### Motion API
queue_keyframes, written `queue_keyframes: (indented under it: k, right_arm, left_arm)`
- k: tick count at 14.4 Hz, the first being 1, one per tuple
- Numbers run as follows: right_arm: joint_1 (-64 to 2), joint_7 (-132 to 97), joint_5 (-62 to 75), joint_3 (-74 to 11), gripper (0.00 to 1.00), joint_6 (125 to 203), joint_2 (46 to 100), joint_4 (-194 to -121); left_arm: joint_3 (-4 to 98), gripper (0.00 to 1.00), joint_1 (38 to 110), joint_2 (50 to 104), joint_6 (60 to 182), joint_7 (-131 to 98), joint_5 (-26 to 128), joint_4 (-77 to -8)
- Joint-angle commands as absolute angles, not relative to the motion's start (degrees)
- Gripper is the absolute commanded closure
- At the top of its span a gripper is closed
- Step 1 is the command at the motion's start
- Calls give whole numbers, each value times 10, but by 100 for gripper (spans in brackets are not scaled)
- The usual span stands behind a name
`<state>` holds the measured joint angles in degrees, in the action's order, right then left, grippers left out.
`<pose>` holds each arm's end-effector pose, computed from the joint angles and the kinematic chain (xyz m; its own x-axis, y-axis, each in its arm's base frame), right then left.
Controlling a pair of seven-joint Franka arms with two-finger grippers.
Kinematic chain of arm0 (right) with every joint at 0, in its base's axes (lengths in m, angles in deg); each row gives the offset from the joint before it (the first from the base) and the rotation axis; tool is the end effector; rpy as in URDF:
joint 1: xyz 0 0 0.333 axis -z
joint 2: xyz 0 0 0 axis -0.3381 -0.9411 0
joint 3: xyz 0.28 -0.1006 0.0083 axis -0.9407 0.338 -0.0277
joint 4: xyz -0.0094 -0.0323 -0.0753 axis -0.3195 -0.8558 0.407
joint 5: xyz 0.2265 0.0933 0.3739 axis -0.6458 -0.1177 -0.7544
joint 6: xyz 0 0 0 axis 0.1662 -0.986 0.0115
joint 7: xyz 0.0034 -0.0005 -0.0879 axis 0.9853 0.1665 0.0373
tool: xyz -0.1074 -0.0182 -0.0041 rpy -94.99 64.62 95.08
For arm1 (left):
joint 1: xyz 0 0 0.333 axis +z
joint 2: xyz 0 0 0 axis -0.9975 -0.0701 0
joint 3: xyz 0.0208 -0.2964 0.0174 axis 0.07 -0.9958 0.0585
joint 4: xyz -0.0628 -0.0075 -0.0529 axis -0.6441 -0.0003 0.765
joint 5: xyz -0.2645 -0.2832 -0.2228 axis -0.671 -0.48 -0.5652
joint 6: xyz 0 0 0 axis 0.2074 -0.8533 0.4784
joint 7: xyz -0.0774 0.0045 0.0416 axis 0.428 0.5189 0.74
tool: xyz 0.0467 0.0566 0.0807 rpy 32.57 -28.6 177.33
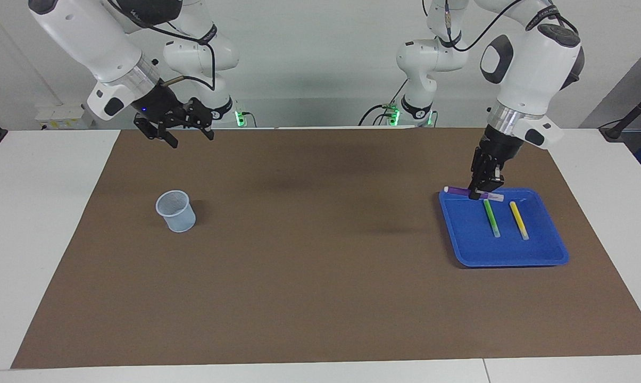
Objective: Transfer and insert pens with both arms
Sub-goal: 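Lift the purple pen with the left gripper while the right gripper advances, then hold the pen out with the left gripper while the right gripper approaches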
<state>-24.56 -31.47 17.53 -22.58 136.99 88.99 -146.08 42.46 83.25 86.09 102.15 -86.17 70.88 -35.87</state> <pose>0.6031 0.0721 0.5972 0.9978 -0.0330 -0.0572 -0.0503 -0.9410 -0.3347 0.6361 -0.1205 0.5323 0.2305 0.9702 -0.0750 0.9362 -0.2001 0.2890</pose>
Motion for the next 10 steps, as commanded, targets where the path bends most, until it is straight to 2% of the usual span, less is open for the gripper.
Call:
queue_keyframes:
  k: [1, 5, 8, 10]
  right_arm:
    - [-269, -356, 121, -227, 0, 1422, 903, -1490]
    - [-283, -393, 10, -227, 0, 1509, 910, -1528]
    - [-320, -437, -50, -227, 0, 1582, 910, -1560]
    - [-354, -495, -97, -228, 0, 1659, 909, -1587]
  left_arm:
    - [407, 100, 830, 873, 1009, -929, 707, -358]
    - [396, 100, 825, 895, 973, -954, 712, -358]
    - [396, 100, 825, 919, 929, -964, 712, -358]
    - [391, 100, 817, 924, 913, -991, 728, -357]
